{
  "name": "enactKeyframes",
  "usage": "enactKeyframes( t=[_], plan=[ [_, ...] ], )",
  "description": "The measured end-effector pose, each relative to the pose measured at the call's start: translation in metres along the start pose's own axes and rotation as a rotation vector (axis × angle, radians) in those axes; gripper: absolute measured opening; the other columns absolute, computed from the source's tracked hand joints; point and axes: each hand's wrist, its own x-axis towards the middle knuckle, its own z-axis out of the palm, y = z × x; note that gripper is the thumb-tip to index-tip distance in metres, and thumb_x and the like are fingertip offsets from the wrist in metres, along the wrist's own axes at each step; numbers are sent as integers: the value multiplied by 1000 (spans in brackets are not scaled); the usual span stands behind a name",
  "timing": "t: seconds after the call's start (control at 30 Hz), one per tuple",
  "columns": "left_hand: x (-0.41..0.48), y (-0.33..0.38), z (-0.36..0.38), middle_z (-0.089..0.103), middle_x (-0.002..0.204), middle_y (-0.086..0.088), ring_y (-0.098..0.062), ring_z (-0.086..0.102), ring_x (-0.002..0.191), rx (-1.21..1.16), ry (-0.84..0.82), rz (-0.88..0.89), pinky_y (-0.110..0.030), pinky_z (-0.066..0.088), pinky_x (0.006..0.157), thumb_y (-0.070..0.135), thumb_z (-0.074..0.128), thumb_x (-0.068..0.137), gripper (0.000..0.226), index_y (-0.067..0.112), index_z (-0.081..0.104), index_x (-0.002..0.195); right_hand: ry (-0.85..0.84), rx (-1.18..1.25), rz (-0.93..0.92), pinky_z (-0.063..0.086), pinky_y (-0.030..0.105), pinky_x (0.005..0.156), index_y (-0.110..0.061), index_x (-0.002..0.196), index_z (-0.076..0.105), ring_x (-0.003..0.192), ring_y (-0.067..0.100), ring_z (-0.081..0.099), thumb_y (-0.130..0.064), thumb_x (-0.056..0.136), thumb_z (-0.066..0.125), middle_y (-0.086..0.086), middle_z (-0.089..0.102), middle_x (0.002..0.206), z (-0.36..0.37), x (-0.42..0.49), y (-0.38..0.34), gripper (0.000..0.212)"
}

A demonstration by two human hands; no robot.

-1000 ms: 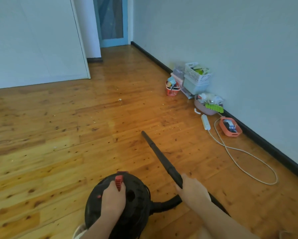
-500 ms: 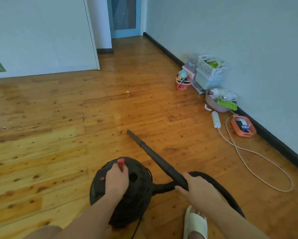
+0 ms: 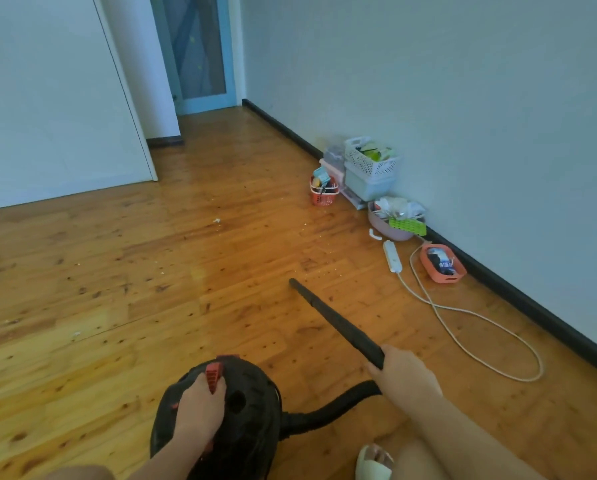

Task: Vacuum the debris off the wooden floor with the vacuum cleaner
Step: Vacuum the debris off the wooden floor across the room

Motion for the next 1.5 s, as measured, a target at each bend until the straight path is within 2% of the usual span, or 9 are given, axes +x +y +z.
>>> enactKeyframes(
  t=[0.2, 0.37, 0.53, 0.67, 0.8, 1.07, 1.17, 1.33, 1.5],
  plan=[
    [11, 14, 7, 68, 77, -5, -20, 66, 63, 30, -70, -10, -30, 48, 51, 28, 47, 106, 24, 12, 58, 92, -44, -110, -9, 57, 34, 75, -26, 111, 62, 80, 12, 64, -44, 98, 60, -5, 64, 89, -43, 27, -7, 23],
    [8, 22, 12, 69, 72, -11, -22, 68, 55, 7, -131, -118, -32, 54, 52, 20, 47, 105, 22, 0, 56, 109, -55, -200, -37, 59, 35, 79, -29, 109, 62, 81, 12, 65, -49, 95, 63, -6, 65, 89, -67, 28, -7, 24],
    [-1, 26, 31, 69, 80, -16, -27, 68, 61, -122, -78, -252, -33, 53, 54, 19, 45, 104, 30, -1, 48, 127, -52, -223, -62, 51, 29, 67, -29, 107, 59, 79, 10, 62, -48, 97, 62, -7, 63, 90, -66, 19, -7, 22],
    [-19, 19, 36, 64, 89, -11, -28, 66, 77, -77, -12, -192, -40, 56, 70, 28, 44, 105, 23, 7, 48, 114, -34, -238, -56, 50, 29, 66, -27, 111, 60, 80, 10, 62, -48, 98, 61, -6, 63, 91, -54, 11, -11, 25],
    [-26, 16, 39, 62, 84, -5, -23, 65, 73, 23, -85, -59, -36, 51, 60, 31, 44, 106, 18, 13, 47, 103, -17, -241, -3, 53, 32, 68, -25, 111, 61, 80, 13, 62, -47, 100, 58, -4, 62, 91, -48, 5, -21, 25],
    [-24, 40, 50, 62, 80, -6, -23, 63, 67, 7, -54, -98, -33, 48, 53, 35, 42, 107, 27, 10, 51, 100, 46, -217, 107, 55, 31, 70, -24, 116, 59, 79, 12, 61, -45, 101, 57, -5, 61, 90, -37, -6, -2, 26],
    [-16, 50, 62, 63, 80, -7, -24, 64, 69, -17, -9, -72, -36, 51, 57, 37, 43, 106, 30, 11, 53, 94, 48, -202, 108, 57, 32, 73, -27, 119, 57, 80, 12, 62, -45, 101, 57, -5, 61, 92, -30, 2, 22, 26],
    [-7, 57, 65, 62, 77, -5, -22, 61, 66, -30, 42, -45, -34, 45, 57, 38, 42, 106, 32, 16, 53, 86, 66, -200, 120, 58, 31, 73, -27, 120, 54, 79, 11, 62, -47, 102, 55, -6, 60, 89, -33, 10, 47, 27],
    [3, 65, 74, 61, 77, -6, -23, 60, 67, -39, 63, -67, -37, 48, 64, 39, 43, 105, 31, 14, 55, 91, 93, -159, 161, 60, 33, 75, -26, 118, 54, 80, 13, 64, -47, 102, 55, -5, 62, 92, -24, 24, 55, 27]
  ],
)
